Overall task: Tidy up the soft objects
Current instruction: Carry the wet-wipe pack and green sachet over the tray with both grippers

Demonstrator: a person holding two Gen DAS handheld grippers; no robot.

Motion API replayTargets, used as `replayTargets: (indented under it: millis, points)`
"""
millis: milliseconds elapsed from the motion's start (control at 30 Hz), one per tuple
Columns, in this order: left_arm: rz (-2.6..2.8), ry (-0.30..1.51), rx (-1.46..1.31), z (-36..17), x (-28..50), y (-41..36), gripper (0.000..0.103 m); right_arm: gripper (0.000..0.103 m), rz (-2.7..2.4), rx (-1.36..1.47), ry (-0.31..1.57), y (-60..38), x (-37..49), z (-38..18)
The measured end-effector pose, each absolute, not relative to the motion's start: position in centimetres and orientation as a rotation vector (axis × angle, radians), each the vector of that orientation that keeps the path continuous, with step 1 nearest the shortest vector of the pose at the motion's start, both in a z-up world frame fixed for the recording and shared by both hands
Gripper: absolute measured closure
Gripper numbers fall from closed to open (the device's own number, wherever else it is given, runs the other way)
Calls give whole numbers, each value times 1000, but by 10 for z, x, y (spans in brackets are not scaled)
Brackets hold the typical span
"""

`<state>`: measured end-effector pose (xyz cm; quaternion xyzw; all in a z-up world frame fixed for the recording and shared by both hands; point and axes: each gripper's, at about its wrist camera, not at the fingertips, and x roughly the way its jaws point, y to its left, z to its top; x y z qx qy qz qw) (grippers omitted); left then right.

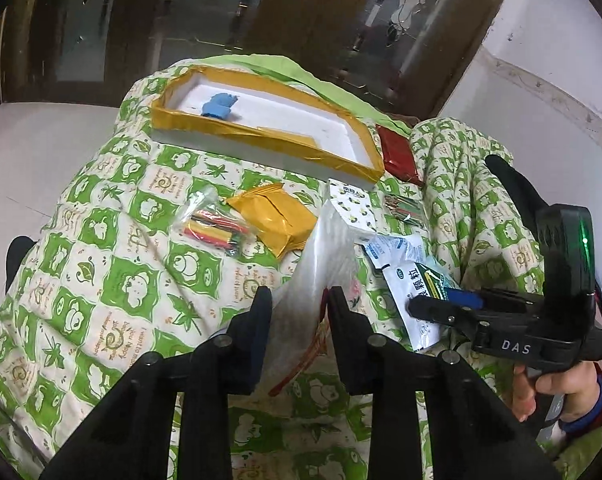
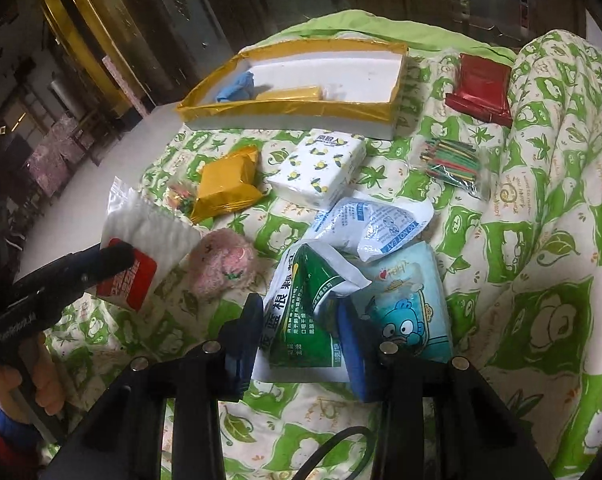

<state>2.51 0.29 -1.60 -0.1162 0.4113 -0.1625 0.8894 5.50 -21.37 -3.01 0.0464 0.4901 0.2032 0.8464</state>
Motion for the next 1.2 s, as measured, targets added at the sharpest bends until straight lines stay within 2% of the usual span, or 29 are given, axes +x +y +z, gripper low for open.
replayTargets:
  millis: [767, 1200]
  points:
    - [-334, 838, -236, -12, 23, 3, 75, 63, 433, 125, 1009, -218, 48, -23]
    - [-338, 810, -253, -5, 21, 5, 79, 63, 434, 158, 979, -222, 47, -18]
